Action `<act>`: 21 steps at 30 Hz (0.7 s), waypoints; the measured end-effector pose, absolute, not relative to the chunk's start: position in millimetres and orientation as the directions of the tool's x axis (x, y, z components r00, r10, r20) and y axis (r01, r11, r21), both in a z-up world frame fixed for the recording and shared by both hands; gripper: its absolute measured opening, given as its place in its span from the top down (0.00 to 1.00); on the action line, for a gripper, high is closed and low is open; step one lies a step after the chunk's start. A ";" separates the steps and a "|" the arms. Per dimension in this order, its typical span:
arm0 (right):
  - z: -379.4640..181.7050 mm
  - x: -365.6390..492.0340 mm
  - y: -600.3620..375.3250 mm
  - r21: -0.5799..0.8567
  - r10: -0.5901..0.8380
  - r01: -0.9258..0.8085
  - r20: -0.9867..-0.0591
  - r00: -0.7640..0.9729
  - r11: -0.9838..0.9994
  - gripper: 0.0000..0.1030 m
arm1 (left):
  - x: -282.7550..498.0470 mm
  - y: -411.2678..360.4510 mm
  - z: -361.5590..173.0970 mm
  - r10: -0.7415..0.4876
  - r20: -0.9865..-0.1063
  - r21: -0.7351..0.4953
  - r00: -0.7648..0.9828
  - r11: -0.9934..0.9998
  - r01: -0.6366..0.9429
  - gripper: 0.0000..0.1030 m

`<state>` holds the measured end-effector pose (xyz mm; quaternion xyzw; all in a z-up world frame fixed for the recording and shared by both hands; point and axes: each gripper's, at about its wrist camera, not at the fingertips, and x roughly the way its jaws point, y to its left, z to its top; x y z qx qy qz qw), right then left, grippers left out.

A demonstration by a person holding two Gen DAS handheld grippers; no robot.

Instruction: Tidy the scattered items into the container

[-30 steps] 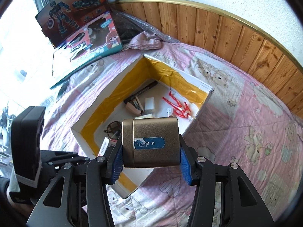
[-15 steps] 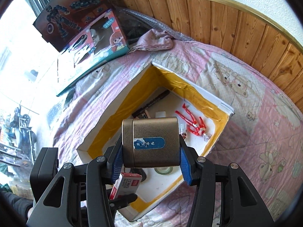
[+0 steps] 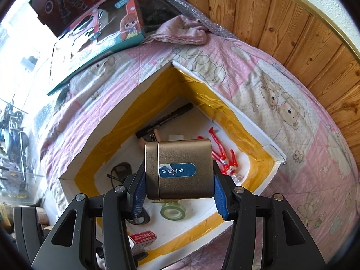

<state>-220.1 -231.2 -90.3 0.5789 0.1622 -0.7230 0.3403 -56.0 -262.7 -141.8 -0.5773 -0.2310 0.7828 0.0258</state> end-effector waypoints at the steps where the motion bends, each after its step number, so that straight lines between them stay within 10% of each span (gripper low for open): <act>1: -93.2 -221.3 -232.7 0.164 -0.301 0.683 -0.950 -0.086 -0.712 0.48 | -56.9 -263.7 -143.9 0.314 -0.891 -0.399 -0.329 -0.886 0.235 0.85; 10: -110.8 -230.1 -237.8 0.160 -0.271 0.706 -0.961 -0.048 -0.690 0.48 | -64.7 -273.5 -159.2 0.387 -0.869 -0.475 -0.309 -0.826 0.303 0.85; 14: -119.9 -227.2 -238.1 0.092 -0.222 0.734 -0.971 -0.082 -0.673 0.43 | -64.1 -278.7 -167.0 0.393 -0.869 -0.481 -0.299 -0.814 0.327 0.55; 21: -98.5 -220.1 -215.2 0.102 -0.253 0.687 -0.960 -0.123 -0.720 0.43 | -36.3 -302.1 -147.4 0.356 -0.869 -0.466 -0.344 -0.822 0.327 0.55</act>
